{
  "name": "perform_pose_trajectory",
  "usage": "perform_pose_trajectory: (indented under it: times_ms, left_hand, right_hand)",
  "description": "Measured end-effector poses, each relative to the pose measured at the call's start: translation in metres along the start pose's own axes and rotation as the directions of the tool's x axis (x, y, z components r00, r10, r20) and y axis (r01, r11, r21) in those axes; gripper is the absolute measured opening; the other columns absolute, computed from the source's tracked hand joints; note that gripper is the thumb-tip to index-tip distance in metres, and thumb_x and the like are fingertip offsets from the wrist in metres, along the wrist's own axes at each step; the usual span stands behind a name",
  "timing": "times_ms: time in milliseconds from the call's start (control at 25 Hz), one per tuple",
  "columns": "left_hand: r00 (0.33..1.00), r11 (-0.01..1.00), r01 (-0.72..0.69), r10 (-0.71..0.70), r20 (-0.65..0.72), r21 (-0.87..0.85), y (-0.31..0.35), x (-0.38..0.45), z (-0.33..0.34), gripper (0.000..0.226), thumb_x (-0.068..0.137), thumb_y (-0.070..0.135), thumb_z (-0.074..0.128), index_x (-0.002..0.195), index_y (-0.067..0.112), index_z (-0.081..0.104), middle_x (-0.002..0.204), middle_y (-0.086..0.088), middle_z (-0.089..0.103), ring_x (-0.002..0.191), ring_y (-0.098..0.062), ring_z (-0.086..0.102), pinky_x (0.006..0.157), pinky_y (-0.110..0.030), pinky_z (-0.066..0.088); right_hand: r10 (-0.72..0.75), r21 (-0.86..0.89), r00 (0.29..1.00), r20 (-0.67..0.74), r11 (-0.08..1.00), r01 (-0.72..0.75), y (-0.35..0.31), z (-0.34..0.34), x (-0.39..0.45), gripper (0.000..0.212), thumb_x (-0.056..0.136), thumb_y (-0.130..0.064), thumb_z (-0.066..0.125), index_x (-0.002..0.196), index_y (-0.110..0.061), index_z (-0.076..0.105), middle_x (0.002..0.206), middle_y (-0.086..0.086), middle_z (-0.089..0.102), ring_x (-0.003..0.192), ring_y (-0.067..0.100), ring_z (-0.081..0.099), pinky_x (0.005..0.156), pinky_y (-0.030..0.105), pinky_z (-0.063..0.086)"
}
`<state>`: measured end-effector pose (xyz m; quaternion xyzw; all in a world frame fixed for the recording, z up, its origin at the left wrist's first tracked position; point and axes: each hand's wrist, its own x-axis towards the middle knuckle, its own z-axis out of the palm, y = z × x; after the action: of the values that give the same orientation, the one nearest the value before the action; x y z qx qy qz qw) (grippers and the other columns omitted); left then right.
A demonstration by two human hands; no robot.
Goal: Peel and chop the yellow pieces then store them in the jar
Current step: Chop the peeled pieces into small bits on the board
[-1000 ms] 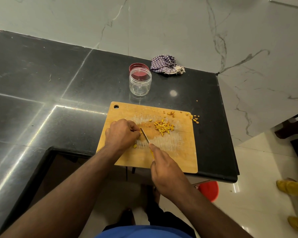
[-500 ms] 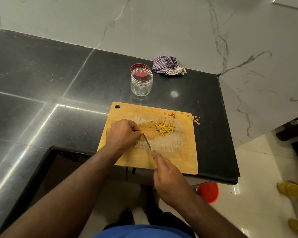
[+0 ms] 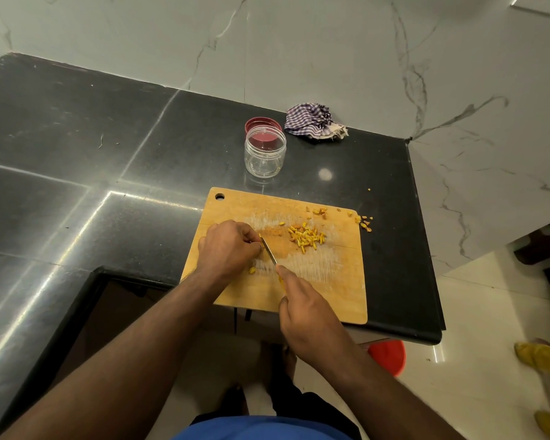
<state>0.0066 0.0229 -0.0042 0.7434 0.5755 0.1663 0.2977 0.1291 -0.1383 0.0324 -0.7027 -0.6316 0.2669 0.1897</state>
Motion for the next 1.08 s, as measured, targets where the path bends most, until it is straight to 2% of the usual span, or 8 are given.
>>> perform_pose_trajectory:
  times_ms: [200, 320, 480, 640, 920, 1000, 1080]
  left_hand:
    - [1.000, 1.000, 0.001, -0.001, -0.007, 0.017, 0.002, 0.000, -0.001, 0.005, 0.081, 0.036, 0.072, 0.079, 0.033, 0.075, 0.083, 0.019, 0.067, 0.087, -0.011, 0.060, 0.075, -0.042, 0.055]
    - [1.000, 1.000, 0.002, -0.002, -0.009, 0.022, 0.001, 0.000, 0.000, 0.006, 0.081, 0.039, 0.072, 0.077, 0.035, 0.073, 0.084, 0.019, 0.067, 0.088, -0.012, 0.060, 0.075, -0.042, 0.056]
    - [1.000, 1.000, -0.006, 0.006, 0.004, -0.001, 0.001, -0.001, -0.001, 0.005, 0.082, 0.036, 0.072, 0.083, 0.032, 0.076, 0.084, 0.017, 0.069, 0.082, -0.008, 0.061, 0.074, -0.039, 0.057]
    - [1.000, 1.000, -0.008, 0.008, -0.009, 0.000, 0.003, -0.004, -0.002, 0.004, 0.083, 0.032, 0.071, 0.081, 0.032, 0.075, 0.079, 0.017, 0.067, 0.078, -0.009, 0.062, 0.071, -0.038, 0.057]
    - [1.000, 1.000, -0.001, 0.001, 0.019, -0.005, 0.006, -0.002, -0.007, 0.007, 0.084, 0.032, 0.072, 0.080, 0.027, 0.075, 0.076, 0.015, 0.067, 0.076, -0.009, 0.063, 0.068, -0.036, 0.057]
    - [1.000, 1.000, 0.003, -0.003, 0.009, 0.013, 0.007, -0.003, -0.007, 0.008, 0.084, 0.034, 0.072, 0.079, 0.028, 0.074, 0.076, 0.015, 0.066, 0.077, -0.010, 0.062, 0.069, -0.037, 0.057]
    - [1.000, 1.000, 0.010, -0.010, 0.004, 0.019, 0.008, -0.003, -0.007, 0.009, 0.084, 0.035, 0.071, 0.079, 0.029, 0.073, 0.077, 0.015, 0.066, 0.078, -0.010, 0.062, 0.069, -0.038, 0.057]
  right_hand:
    - [0.004, -0.023, 1.000, 0.016, 1.000, -0.004, 0.002, 0.003, 0.002, 0.054, 0.103, -0.021, 0.035, 0.154, -0.028, 0.020, 0.140, 0.001, 0.048, 0.114, 0.016, 0.052, 0.096, 0.034, 0.047]
    - [0.010, -0.007, 1.000, 0.024, 1.000, -0.010, 0.007, 0.003, -0.017, 0.054, 0.103, -0.023, 0.035, 0.154, -0.030, 0.020, 0.146, -0.004, 0.042, 0.120, 0.008, 0.049, 0.098, 0.021, 0.041]
    - [0.014, 0.032, 0.999, -0.044, 0.999, -0.013, 0.009, -0.001, -0.024, 0.052, 0.104, -0.021, 0.036, 0.154, -0.027, 0.024, 0.147, -0.007, 0.042, 0.125, -0.001, 0.042, 0.100, 0.008, 0.032]
    - [0.014, 0.042, 1.000, -0.027, 0.999, -0.013, 0.002, -0.003, -0.012, 0.052, 0.104, -0.020, 0.036, 0.154, -0.026, 0.023, 0.148, -0.004, 0.042, 0.130, 0.006, 0.043, 0.105, 0.017, 0.035]
    - [0.018, -0.020, 0.999, 0.035, 1.000, -0.018, 0.002, -0.001, 0.007, 0.054, 0.103, -0.022, 0.036, 0.154, -0.029, 0.020, 0.142, -0.002, 0.046, 0.121, 0.013, 0.047, 0.101, 0.030, 0.043]
    - [0.011, -0.016, 0.999, 0.036, 1.000, -0.011, 0.004, 0.000, 0.003, 0.054, 0.103, -0.023, 0.036, 0.154, -0.030, 0.021, 0.140, -0.002, 0.047, 0.117, 0.012, 0.049, 0.098, 0.030, 0.044]
    - [0.012, 0.003, 0.999, 0.037, 1.000, -0.012, 0.008, 0.000, -0.008, 0.053, 0.103, -0.023, 0.036, 0.154, -0.030, 0.021, 0.146, -0.004, 0.044, 0.124, 0.009, 0.046, 0.103, 0.025, 0.041]
